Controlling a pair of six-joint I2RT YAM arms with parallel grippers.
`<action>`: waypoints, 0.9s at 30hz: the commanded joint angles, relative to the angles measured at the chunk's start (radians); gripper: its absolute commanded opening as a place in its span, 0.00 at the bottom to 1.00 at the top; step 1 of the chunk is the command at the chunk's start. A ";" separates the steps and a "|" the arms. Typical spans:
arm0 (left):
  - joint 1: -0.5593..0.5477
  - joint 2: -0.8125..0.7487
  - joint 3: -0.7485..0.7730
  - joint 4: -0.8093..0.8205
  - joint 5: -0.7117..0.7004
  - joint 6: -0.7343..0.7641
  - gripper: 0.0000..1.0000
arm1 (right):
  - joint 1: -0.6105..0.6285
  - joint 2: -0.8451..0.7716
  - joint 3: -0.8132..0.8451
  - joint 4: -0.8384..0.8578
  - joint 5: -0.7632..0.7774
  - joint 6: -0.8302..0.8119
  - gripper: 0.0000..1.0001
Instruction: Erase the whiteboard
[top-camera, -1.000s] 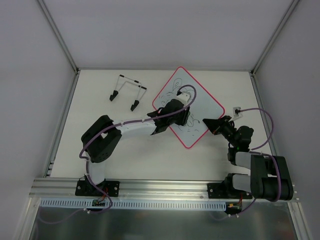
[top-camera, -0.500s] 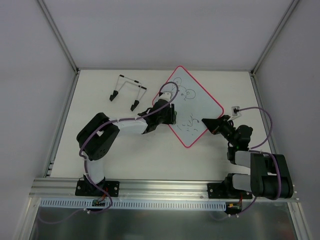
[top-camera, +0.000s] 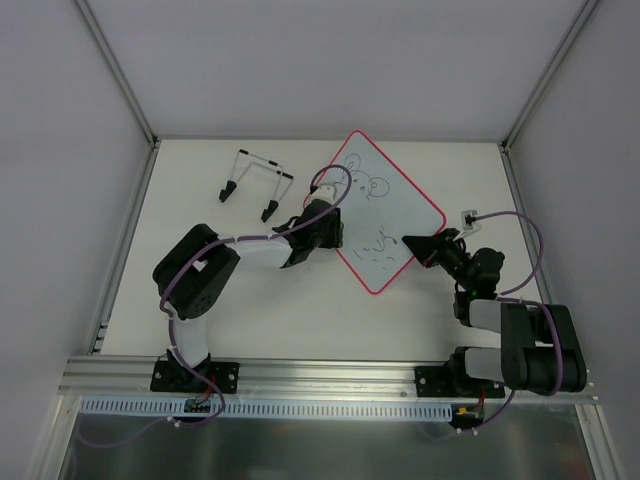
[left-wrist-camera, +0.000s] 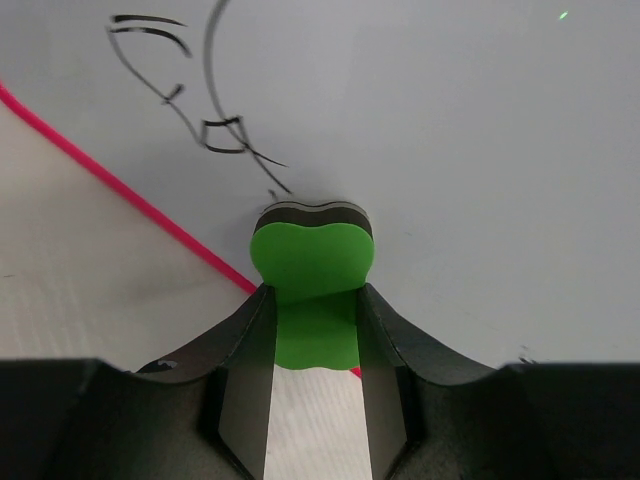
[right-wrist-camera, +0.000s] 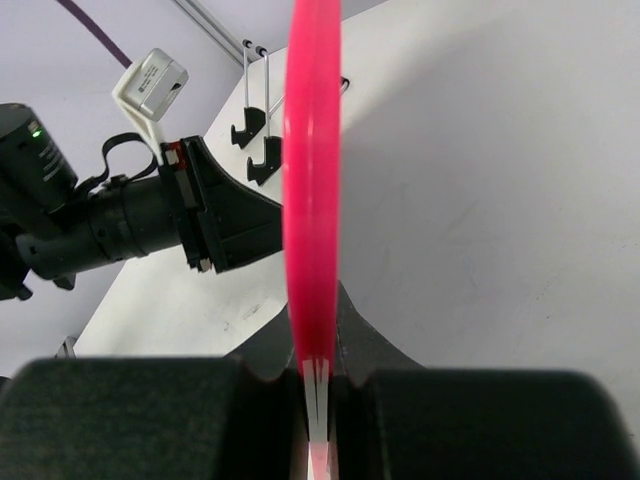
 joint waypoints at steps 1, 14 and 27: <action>-0.108 0.021 0.045 0.121 0.065 0.059 0.00 | 0.065 0.012 0.043 0.115 -0.239 0.020 0.00; -0.292 0.068 0.177 0.100 0.076 0.249 0.00 | 0.082 0.032 0.048 0.115 -0.241 0.022 0.00; -0.177 0.019 0.199 0.010 -0.023 0.193 0.00 | 0.090 0.036 0.054 0.113 -0.247 0.025 0.00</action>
